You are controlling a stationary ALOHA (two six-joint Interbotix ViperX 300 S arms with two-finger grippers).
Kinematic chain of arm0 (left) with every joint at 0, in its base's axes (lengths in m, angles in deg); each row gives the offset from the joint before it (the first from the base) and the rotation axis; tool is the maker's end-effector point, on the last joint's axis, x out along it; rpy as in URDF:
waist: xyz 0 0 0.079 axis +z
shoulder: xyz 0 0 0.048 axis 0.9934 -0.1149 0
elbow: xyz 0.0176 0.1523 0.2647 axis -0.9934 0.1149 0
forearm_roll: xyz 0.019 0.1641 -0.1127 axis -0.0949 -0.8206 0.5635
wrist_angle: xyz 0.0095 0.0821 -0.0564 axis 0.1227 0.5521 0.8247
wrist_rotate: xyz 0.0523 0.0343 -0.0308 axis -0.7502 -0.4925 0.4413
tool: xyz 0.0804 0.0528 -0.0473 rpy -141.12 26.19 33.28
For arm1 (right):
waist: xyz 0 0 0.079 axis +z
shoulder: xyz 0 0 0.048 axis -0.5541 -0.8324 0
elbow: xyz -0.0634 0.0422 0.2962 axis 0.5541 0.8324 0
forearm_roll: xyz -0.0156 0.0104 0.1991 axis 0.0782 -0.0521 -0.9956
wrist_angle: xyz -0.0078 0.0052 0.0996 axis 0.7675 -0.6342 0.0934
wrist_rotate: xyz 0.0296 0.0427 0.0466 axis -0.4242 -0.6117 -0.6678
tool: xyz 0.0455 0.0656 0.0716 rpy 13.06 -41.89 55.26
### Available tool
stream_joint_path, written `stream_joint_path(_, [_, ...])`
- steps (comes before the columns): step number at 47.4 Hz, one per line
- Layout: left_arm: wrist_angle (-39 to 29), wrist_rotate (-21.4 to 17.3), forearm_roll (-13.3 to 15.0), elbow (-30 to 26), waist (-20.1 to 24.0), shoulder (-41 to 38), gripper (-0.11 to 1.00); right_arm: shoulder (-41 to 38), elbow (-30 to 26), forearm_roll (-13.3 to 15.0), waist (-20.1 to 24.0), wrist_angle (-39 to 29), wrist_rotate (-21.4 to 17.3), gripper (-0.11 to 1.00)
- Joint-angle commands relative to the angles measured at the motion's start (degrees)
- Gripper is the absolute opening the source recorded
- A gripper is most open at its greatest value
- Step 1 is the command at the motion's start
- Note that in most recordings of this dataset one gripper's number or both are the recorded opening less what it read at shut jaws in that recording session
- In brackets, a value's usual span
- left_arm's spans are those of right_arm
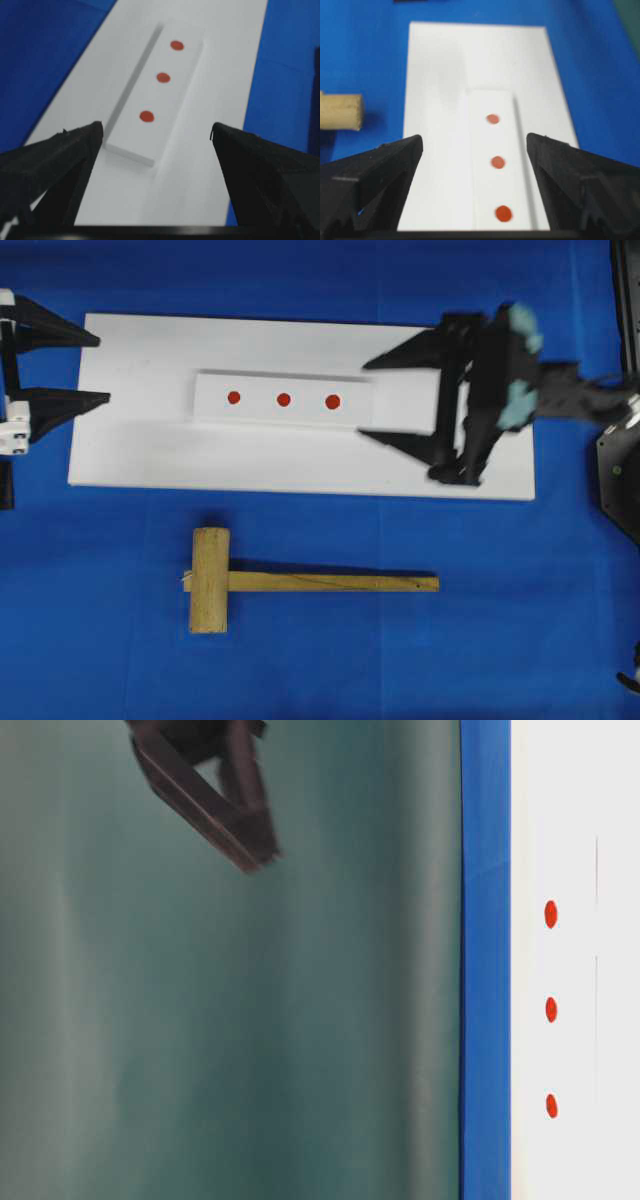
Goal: Hit the mark with a hammer.
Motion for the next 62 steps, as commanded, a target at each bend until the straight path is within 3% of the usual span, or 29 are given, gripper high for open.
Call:
stream_joint_path(1, [-0.6,-1.9,-0.1,-0.7,-0.4,1.3,0.86,5.4,1.0,0.1,-2.4,-2.6,1.1,0.77])
stream_joint_path(16, [-1.2,-8.1,0.0,1.2,-1.4,9.5,0.86,23.3,11.3,0.2,-4.7,-7.9,1.8,0.76])
stream_joint_path(29, [-3.3,-8.6,0.0,3.8,-1.4,14.7,0.86,34.4,23.1,-0.6,-5.0,-8.8,1.4,0.76])
stream_joint_path(46, [-2.7,-8.7,-0.1,7.6,-3.6,18.6,0.85,38.1,31.6,-1.7,-5.0,-7.4,-0.3,0.76])
stream_joint_path(62, [-1.8,-9.2,0.0,8.6,-3.9,18.6,0.85,38.1,31.7,-1.8,-5.0,-6.5,-0.3,0.76])
